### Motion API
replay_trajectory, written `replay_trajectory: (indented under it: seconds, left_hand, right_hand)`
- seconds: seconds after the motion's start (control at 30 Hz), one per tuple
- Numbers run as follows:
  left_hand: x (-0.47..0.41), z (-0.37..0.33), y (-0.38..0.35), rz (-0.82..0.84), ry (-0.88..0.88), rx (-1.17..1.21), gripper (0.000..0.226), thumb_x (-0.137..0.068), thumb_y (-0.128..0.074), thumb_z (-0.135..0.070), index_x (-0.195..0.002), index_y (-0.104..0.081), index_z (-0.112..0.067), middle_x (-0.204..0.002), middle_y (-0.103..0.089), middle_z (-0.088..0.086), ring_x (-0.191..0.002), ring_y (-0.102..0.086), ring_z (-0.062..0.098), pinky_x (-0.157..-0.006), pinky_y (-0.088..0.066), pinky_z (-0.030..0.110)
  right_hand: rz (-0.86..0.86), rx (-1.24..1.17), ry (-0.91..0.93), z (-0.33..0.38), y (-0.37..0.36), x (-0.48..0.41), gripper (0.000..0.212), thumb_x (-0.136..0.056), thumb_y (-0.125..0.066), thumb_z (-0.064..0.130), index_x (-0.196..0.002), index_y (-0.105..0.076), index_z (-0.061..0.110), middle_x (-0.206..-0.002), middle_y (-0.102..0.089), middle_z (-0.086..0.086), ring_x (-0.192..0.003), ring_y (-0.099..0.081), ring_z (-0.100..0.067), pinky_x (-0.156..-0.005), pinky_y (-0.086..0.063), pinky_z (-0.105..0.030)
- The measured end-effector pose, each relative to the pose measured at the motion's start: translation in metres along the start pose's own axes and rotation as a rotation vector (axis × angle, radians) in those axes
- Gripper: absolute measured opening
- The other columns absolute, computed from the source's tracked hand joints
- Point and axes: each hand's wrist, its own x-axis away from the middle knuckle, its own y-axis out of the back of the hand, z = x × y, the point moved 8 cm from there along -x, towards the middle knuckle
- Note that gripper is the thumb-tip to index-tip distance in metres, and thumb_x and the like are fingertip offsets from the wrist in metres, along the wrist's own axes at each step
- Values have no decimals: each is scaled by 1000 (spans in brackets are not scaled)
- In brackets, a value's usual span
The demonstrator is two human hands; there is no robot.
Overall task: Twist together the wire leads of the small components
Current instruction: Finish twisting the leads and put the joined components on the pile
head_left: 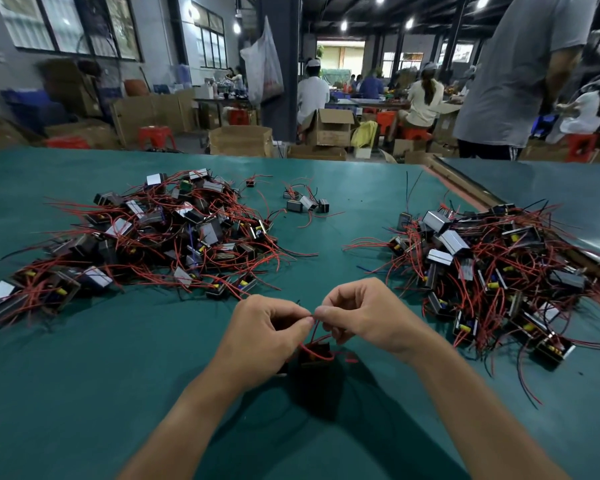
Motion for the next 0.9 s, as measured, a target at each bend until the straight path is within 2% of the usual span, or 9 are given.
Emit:
replay_trajectory:
  seconds: [0.17,0.27,0.37,0.5,0.63,0.7,0.77,0.9]
  left_hand:
    - [1,3,-9,68,25,94,8,-82,-73,-18,-76,-79,-17,-58,-67,6,-52,-48,7,-51,-37,26]
    - [-2,7,-8,66,81,143,11,-83,-75,-14,-74,-79,-17,-53,-62,0,-49,-45,7,-49,-35,22]
    - [-4,12,-6,74,135,187,11,-83,-75,-11,-73,-78,-13,-53,-63,-1,-51,-46,12,-51,-36,24]
    - [-3,14,-7,92,158,173,12,-83,-75,-12,-71,-77,-11,-53,-63,-1,-49,-45,12,-49,-34,24]
    - [-1,5,-5,42,34,43,13,-82,-74,-14,-72,-78,-21,-50,-60,-5,-46,-45,4,-47,-36,21]
    - [1,-3,-3,-34,-74,-84,8,-78,-73,-21,-75,-77,-27,-49,-61,-13,-45,-47,-3,-47,-37,16]
    - [3,-10,-2,-96,-162,-142,6,-75,-72,-24,-77,-77,-26,-52,-62,-20,-45,-53,-4,-47,-39,15]
    - [6,-22,-4,-136,-337,-365,13,-77,-66,-30,-73,-74,-21,-58,-65,-9,-50,-55,6,-47,-44,29]
  right_hand:
    - [-6,21,28,2,-2,0,15,-85,-73,7,-71,-70,5,-57,-66,-4,-47,-58,-9,-49,-47,-18]
    - [21,20,40,6,-2,2,16,-87,-70,5,-71,-71,9,-59,-68,0,-49,-60,-8,-51,-49,-18]
    - [64,11,54,9,-1,4,18,-89,-67,1,-74,-72,9,-64,-69,-2,-53,-60,-11,-55,-50,-21]
    - [108,50,51,10,-7,4,19,-91,-64,0,-73,-65,8,-59,-62,-1,-52,-55,-12,-54,-49,-24]
    - [92,138,-6,6,-7,4,23,-92,-61,4,-70,-63,11,-55,-59,2,-50,-52,-11,-48,-46,-23]
    - [74,122,-60,3,-5,4,24,-91,-62,4,-68,-63,10,-53,-59,2,-49,-52,-11,-46,-44,-22]
    - [59,101,-122,-1,-4,3,25,-91,-62,4,-66,-63,11,-52,-58,3,-47,-51,-10,-45,-42,-21]
    - [64,41,-288,-14,-5,6,27,-90,-61,7,-64,-59,13,-51,-53,1,-45,-46,-11,-43,-38,-20]
